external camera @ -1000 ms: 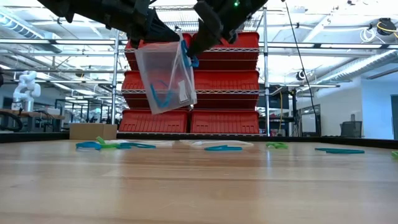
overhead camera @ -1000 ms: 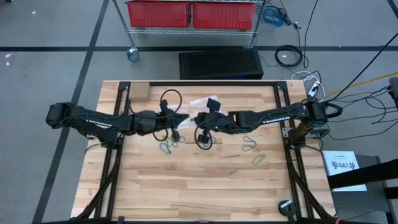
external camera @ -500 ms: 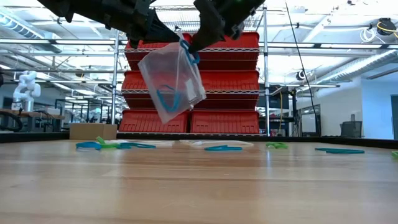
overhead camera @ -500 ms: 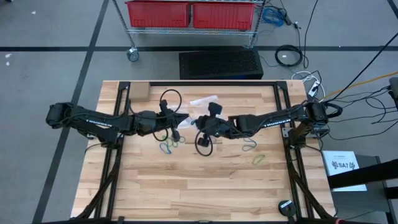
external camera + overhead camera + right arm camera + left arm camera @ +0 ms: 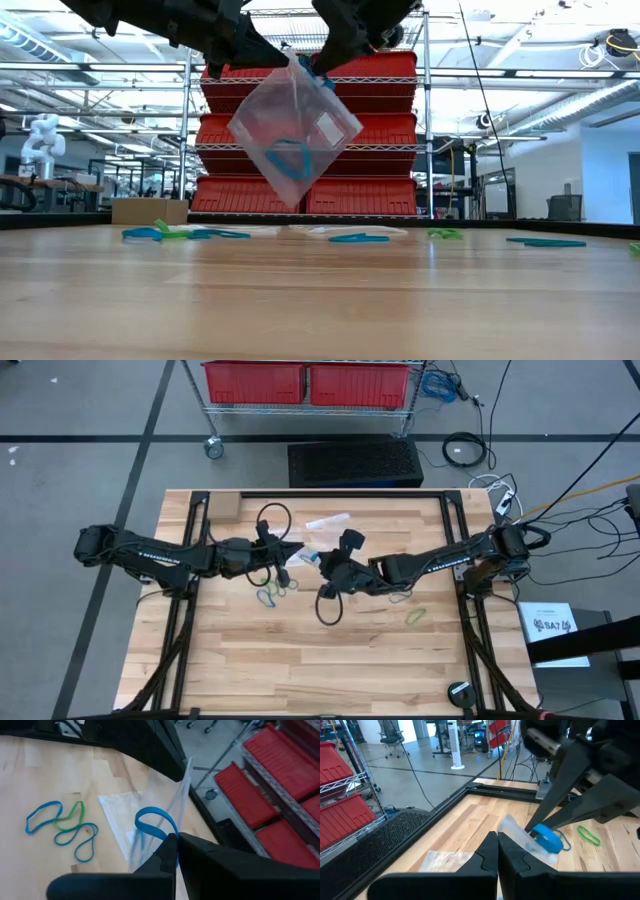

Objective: Sort rubber bands
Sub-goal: Put the blue rubber band into the transparent zip bag

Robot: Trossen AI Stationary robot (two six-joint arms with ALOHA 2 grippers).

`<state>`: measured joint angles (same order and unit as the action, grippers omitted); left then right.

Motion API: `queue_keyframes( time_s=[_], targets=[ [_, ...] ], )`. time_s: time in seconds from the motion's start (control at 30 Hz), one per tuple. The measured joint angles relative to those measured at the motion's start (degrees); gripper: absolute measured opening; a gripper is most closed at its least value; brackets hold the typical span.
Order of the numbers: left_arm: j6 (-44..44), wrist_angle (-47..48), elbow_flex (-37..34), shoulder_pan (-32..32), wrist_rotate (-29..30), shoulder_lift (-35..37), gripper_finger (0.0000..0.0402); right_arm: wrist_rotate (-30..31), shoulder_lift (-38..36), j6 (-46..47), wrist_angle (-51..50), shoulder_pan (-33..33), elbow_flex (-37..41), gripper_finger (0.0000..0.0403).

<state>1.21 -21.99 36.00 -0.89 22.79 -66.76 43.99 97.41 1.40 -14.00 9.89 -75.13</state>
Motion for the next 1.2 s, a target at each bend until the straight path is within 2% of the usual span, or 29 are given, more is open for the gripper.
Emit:
queue_keyframes(
  time_s=[0.27,0.67,0.93,1.2],
  targets=[
    [1.2,-0.2,0.0,0.0,0.1,0.0,0.0,5.9,0.0,-1.5,0.0,2.1,0.0,0.0],
    [1.4,-0.7,0.0,0.0,0.1,0.0,0.0,4.9,4.5,-5.5,0.1,0.6,0.0,0.0],
    [1.4,-0.6,0.0,0.0,0.1,0.0,0.0,3.9,4.6,-6.4,2.2,0.5,0.0,0.0],
    [1.4,-0.6,0.0,0.0,-1.3,0.0,0.0,3.3,4.6,-6.6,5.3,-2.3,0.0,0.0]
  ],
)
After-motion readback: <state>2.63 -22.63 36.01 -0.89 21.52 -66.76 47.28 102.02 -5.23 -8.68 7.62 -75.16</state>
